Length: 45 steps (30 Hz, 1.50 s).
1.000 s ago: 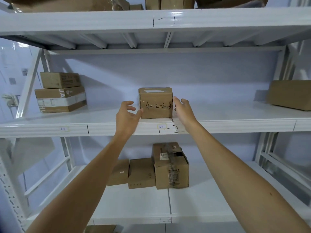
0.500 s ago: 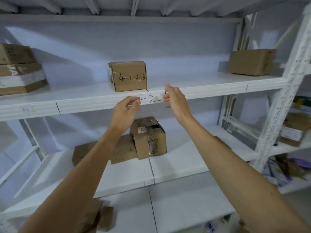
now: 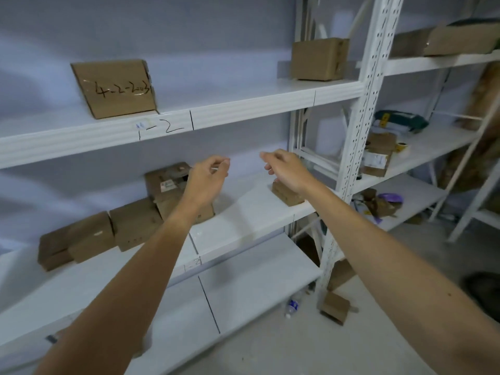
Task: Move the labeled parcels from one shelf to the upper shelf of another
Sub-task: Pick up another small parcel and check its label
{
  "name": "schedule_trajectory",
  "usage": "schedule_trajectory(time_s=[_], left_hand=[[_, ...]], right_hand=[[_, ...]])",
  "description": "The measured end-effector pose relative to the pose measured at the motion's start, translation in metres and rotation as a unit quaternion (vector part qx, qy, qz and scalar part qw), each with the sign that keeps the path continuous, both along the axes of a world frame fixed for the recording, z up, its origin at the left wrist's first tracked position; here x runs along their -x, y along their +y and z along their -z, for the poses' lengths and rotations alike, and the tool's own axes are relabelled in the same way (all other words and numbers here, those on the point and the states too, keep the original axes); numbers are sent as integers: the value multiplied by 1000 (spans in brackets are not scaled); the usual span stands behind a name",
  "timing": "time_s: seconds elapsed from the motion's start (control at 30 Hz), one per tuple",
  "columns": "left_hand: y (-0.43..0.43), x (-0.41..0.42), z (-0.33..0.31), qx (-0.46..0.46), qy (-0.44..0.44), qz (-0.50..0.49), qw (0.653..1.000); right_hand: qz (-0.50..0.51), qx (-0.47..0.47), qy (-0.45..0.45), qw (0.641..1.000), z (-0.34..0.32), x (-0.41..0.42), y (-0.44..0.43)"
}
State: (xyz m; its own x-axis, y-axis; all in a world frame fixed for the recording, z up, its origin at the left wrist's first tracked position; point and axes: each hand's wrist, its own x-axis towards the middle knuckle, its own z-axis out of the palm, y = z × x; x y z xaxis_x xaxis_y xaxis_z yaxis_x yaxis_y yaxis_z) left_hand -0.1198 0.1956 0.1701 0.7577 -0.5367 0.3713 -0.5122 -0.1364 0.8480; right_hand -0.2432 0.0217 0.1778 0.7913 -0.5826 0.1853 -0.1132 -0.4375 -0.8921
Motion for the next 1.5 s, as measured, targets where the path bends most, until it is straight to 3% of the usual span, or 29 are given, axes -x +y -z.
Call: schedule_trajectory(time_s=[0.27, 0.7, 1.13, 1.5], left_hand=[[-79, 22, 25, -46, 8, 16, 999], [-221, 37, 102, -104, 86, -39, 990], [-268, -1, 159, -154, 158, -62, 973], [-320, -64, 154, -169, 189, -65, 965]], right_hand=[[-1, 115, 87, 990, 30, 38, -92], [-47, 101, 174, 978, 96, 69, -249], [-85, 75, 227, 967, 150, 4, -298], [-89, 75, 252, 961, 146, -62, -346]])
